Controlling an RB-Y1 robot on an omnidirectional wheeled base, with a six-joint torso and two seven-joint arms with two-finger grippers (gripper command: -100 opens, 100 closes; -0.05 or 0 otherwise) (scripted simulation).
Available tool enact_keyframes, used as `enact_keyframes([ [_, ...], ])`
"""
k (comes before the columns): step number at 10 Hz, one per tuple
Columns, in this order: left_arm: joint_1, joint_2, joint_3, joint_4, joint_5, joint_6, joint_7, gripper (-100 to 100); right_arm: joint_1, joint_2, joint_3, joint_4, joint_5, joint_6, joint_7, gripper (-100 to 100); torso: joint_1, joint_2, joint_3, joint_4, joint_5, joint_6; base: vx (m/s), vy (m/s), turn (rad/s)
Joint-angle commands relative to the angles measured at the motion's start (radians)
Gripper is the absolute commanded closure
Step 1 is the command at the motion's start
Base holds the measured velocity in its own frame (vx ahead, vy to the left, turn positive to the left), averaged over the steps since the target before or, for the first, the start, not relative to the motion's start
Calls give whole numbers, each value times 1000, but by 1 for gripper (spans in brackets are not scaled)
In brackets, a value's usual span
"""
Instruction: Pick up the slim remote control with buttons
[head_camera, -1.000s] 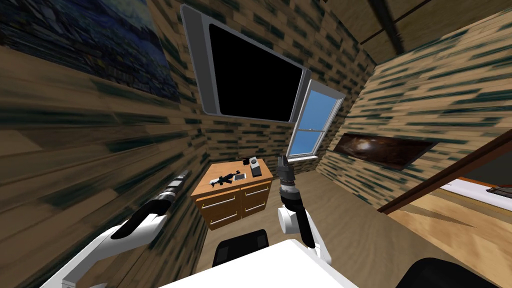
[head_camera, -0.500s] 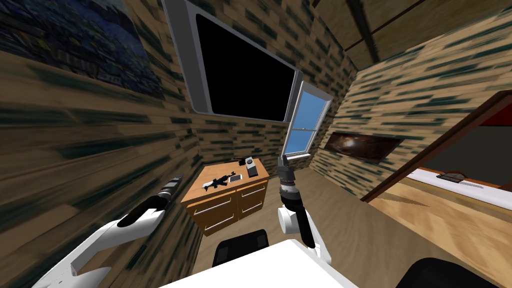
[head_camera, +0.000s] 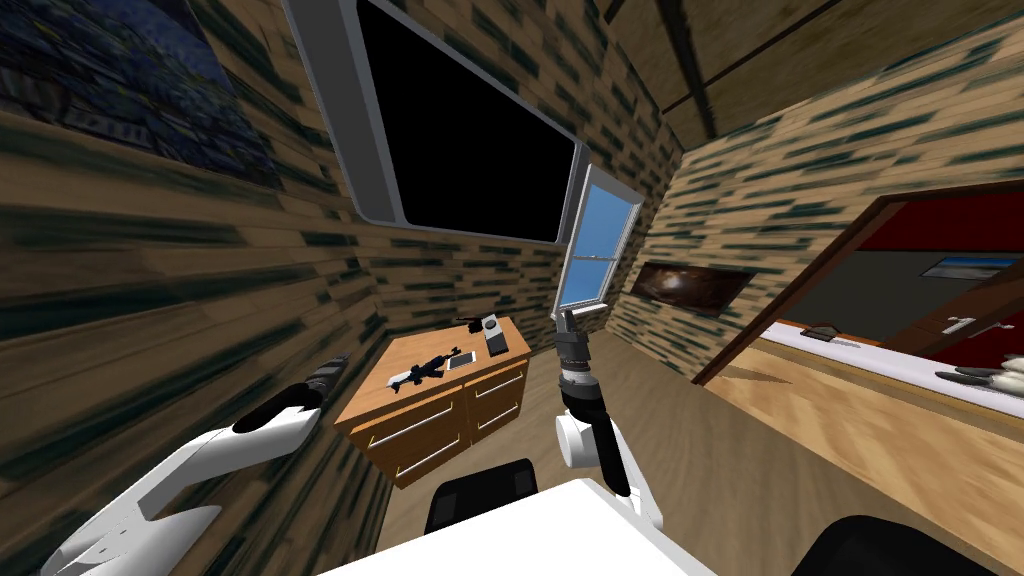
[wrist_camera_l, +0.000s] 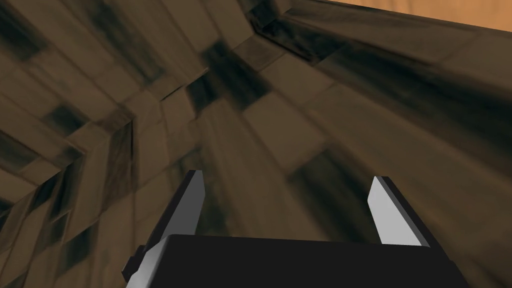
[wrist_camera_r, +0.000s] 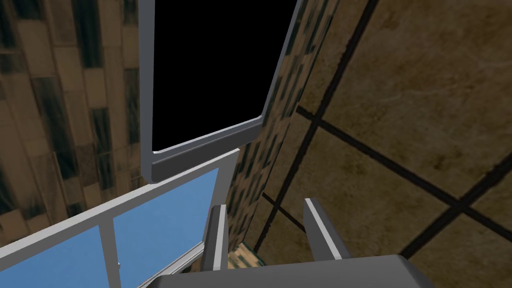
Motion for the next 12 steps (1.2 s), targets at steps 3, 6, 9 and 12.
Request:
enact_keyframes([
  [3,-52,32,32,83,11,92,-2,-100,0,0,0,0,0,0,0,0,1,1,0,0,0,-1,14,-6,-95],
  [6,-88,49,55,168,15,158,-3,-100,0,0,0,0,0,0,0,0,1,1,0,0,0,0,13,-2,-126],
  [9,-157,79,101,256,24,244,-6,-100,0,0,0,0,0,0,0,0,1,1,1,0,0,-1,9,3,-149],
  [12,-190,92,124,336,28,323,-8,-100,0,0,0,0,0,0,0,0,1,1,1,0,0,-1,3,9,-116],
])
